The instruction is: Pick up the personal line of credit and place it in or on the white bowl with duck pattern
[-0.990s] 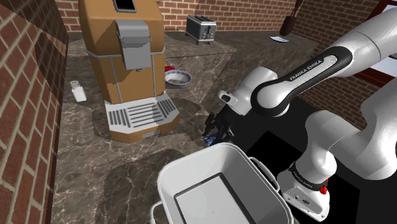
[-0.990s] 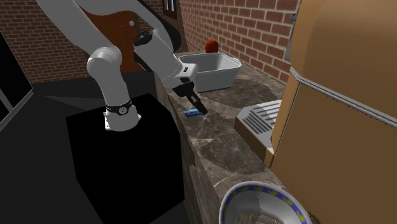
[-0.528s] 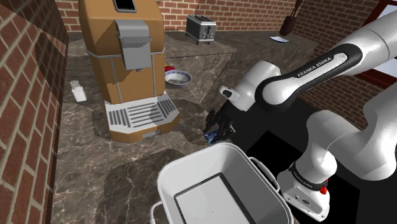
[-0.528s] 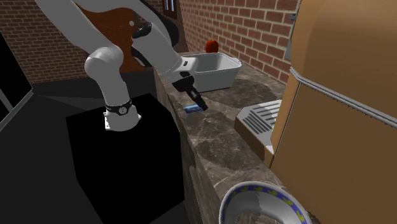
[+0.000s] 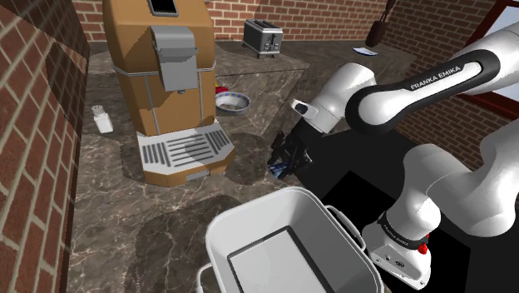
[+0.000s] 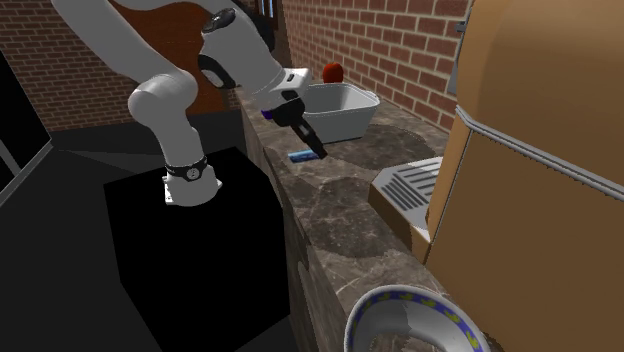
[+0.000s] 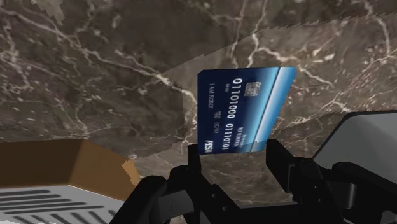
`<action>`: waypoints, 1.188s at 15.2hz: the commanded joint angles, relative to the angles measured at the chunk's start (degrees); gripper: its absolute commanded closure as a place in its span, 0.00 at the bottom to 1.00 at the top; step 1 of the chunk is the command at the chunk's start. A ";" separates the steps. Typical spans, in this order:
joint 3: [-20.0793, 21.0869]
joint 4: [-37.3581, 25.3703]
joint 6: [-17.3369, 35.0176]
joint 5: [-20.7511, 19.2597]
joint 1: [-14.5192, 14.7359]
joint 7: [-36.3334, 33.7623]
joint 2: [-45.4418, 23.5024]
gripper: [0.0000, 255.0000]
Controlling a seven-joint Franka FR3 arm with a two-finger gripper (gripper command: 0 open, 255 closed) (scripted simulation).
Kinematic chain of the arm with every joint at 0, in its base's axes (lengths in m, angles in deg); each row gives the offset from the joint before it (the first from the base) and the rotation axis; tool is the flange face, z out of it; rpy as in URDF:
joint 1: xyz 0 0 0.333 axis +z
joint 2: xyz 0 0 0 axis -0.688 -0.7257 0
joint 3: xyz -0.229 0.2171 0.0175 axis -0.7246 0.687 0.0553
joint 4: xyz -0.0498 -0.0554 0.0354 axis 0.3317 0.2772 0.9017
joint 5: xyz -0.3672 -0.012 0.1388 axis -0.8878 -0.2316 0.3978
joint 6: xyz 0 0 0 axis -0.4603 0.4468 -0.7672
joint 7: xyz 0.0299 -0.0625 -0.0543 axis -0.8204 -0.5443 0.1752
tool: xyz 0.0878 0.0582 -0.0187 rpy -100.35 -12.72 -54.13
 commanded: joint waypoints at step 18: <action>-8.53 -19.79 -13.74 -0.06 0.61 5.76 -9.40 1.00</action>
